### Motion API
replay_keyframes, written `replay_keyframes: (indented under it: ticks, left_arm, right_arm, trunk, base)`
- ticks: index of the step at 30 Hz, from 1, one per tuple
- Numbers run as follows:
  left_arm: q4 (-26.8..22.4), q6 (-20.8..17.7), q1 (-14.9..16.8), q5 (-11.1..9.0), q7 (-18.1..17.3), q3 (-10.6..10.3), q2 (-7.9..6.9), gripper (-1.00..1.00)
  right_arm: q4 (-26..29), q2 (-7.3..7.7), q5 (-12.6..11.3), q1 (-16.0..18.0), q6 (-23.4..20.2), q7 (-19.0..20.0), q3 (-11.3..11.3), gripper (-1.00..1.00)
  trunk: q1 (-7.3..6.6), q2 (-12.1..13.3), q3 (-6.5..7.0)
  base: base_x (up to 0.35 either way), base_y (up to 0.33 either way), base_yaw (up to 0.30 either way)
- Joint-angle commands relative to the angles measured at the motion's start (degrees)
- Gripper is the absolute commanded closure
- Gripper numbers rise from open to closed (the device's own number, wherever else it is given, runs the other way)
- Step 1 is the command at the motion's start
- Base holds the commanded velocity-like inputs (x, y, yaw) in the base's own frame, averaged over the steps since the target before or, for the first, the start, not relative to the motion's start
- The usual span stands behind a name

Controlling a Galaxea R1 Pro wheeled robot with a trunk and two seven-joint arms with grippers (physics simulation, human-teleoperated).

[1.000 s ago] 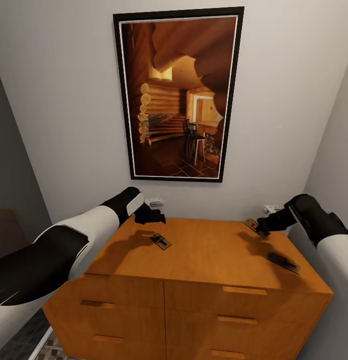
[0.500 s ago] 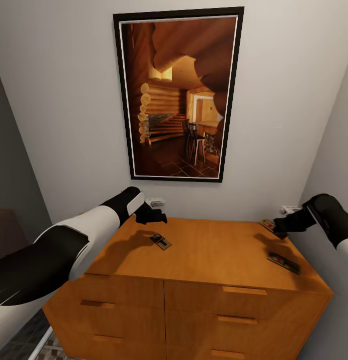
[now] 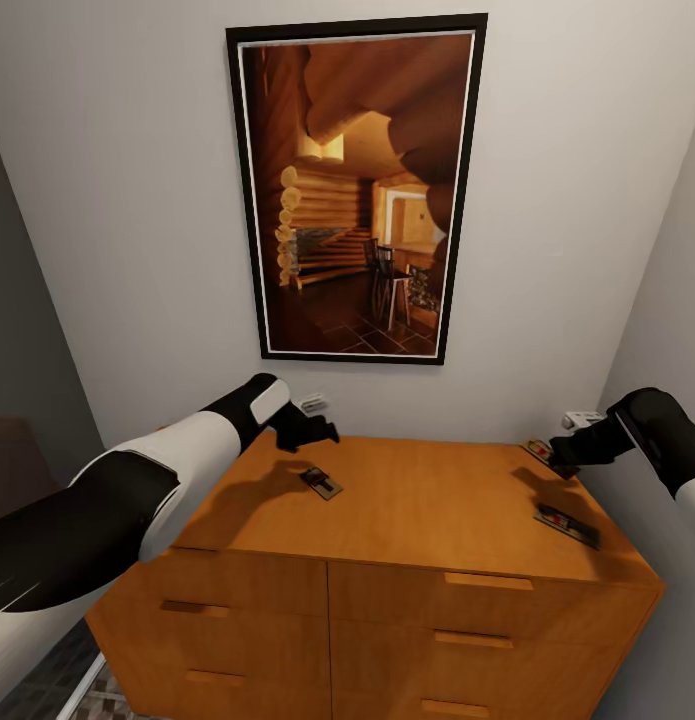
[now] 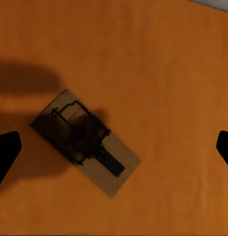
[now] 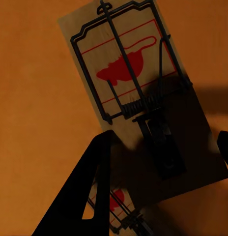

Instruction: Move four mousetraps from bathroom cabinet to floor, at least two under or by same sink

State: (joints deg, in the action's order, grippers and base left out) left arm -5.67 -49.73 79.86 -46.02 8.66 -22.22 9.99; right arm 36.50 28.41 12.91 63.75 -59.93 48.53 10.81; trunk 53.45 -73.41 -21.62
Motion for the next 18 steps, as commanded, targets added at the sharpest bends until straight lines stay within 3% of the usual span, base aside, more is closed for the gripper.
replay_keyframes:
  ticks: [1,5,8,10,12,18]
  left_arm:
    - [-0.1,-0.1,0.0,-1.3,1.8,-0.2,0.00,-1.00]
    - [-0.1,0.1,0.0,-5.3,7.2,-0.2,0.00,-1.00]
    - [-0.1,2.3,0.0,-10.1,11.6,-0.2,0.00,-1.00]
    - [-0.2,3.6,0.0,-12.0,13.7,-0.2,0.00,-1.00]
    - [-0.3,5.3,0.0,-15.0,18.7,-0.2,0.00,-1.00]
    - [-2.0,6.0,0.0,-17.2,24.2,-0.3,0.00,-1.00]
  right_arm:
    - [0.1,0.04,0.5,0.1,-0.1,0.6,0.2,1.00]
    - [0.1,0.00,0.5,0.1,-0.1,0.6,0.3,1.00]
    - [0.2,-0.02,0.5,0.1,-0.1,0.7,0.3,1.00]
    - [0.2,-0.02,0.5,0.1,-0.1,0.7,0.3,1.00]
    - [0.2,-0.01,0.5,0.1,-0.1,0.7,0.3,1.00]
    - [0.2,0.05,0.5,0.1,-0.1,0.6,0.3,1.00]
  trunk:
    - [0.00,0.0,-0.07]
    - [0.00,0.0,-0.07]
    - [0.00,0.0,-0.07]
    - [0.00,0.0,-0.07]
    - [0.00,0.0,-0.07]
    - [0.00,0.0,-0.07]
  base:
    - [0.000,0.000,0.000]
    - [0.000,0.000,0.000]
    - [0.000,0.000,0.000]
    - [0.000,0.000,0.000]
    - [0.000,0.000,0.000]
    - [0.000,0.000,0.000]
